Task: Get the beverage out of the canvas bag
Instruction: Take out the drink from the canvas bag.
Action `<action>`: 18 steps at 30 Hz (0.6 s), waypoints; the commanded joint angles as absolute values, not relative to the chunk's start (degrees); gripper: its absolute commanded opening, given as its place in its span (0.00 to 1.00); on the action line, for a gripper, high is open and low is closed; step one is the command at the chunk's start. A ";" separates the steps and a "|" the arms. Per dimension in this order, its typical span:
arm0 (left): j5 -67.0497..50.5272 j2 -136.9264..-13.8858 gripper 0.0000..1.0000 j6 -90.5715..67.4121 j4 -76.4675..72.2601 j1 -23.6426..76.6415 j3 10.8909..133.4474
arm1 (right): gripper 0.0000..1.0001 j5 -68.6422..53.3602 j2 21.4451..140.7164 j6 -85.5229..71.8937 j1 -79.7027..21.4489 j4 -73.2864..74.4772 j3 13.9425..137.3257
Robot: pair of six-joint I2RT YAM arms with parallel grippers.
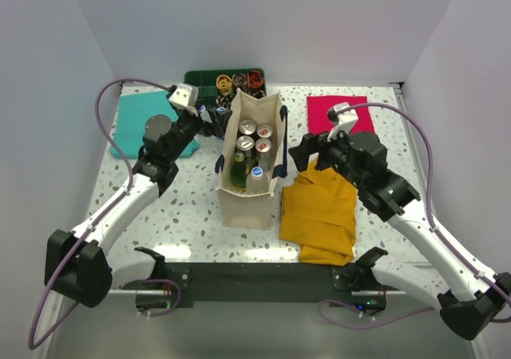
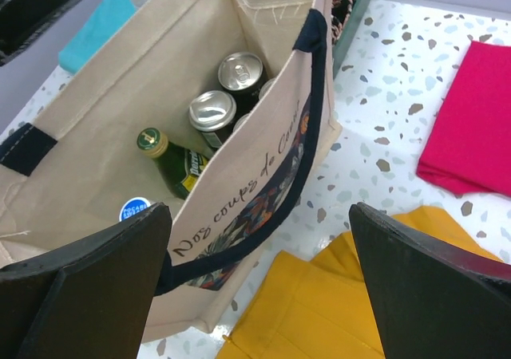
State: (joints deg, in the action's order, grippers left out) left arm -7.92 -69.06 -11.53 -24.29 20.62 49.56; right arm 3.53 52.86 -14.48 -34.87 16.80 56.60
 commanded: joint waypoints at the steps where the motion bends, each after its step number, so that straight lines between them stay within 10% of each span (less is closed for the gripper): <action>1: -7.47 -63.64 1.00 -13.36 -19.96 20.21 48.17 | 0.98 7.02 53.18 -16.08 -34.98 16.96 56.69; 18: -7.12 -58.71 1.00 -14.33 -11.52 20.21 50.45 | 0.98 11.17 52.12 -14.32 -34.89 21.54 57.83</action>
